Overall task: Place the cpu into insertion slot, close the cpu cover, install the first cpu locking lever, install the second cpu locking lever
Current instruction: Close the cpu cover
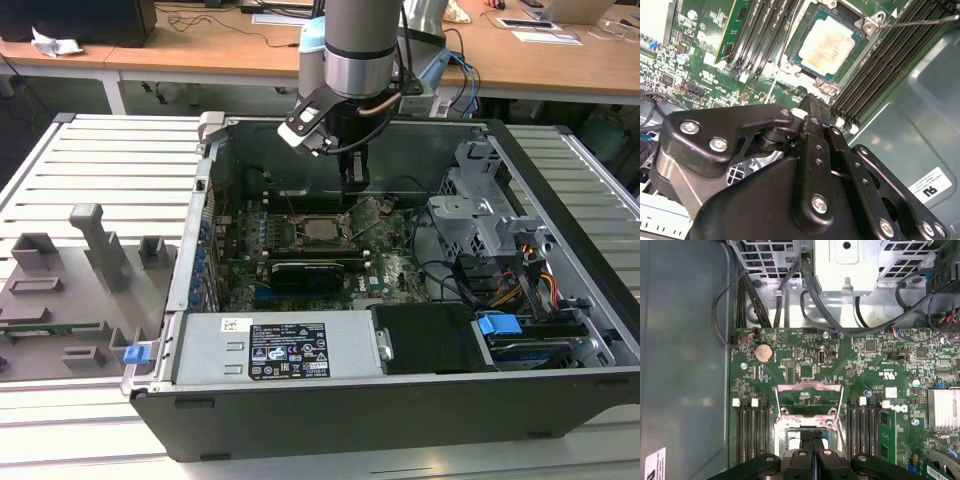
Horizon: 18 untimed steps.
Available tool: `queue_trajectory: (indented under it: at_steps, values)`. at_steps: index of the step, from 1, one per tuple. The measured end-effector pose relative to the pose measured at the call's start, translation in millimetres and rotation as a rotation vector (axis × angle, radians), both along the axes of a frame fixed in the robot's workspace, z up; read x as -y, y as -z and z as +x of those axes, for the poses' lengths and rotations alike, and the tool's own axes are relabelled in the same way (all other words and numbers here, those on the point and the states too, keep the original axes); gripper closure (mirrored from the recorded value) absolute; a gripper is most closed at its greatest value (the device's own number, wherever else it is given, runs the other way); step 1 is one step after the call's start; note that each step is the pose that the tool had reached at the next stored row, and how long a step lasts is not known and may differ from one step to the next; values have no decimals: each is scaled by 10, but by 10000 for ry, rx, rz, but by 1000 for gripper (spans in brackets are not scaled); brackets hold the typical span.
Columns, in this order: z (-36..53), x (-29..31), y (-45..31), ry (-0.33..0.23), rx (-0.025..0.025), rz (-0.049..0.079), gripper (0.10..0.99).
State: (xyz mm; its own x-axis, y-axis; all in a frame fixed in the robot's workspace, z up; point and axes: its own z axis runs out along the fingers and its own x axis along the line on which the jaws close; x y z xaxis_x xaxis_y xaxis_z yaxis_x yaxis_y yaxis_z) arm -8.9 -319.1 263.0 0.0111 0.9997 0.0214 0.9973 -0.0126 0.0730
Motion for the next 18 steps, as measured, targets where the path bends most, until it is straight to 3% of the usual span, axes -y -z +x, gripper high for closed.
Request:
queue_trajectory:
  at_steps: [11,18]
  values:
    - [126,0,0,0,0,0,980]
    - [283,-3,0,-1,0,1,980]
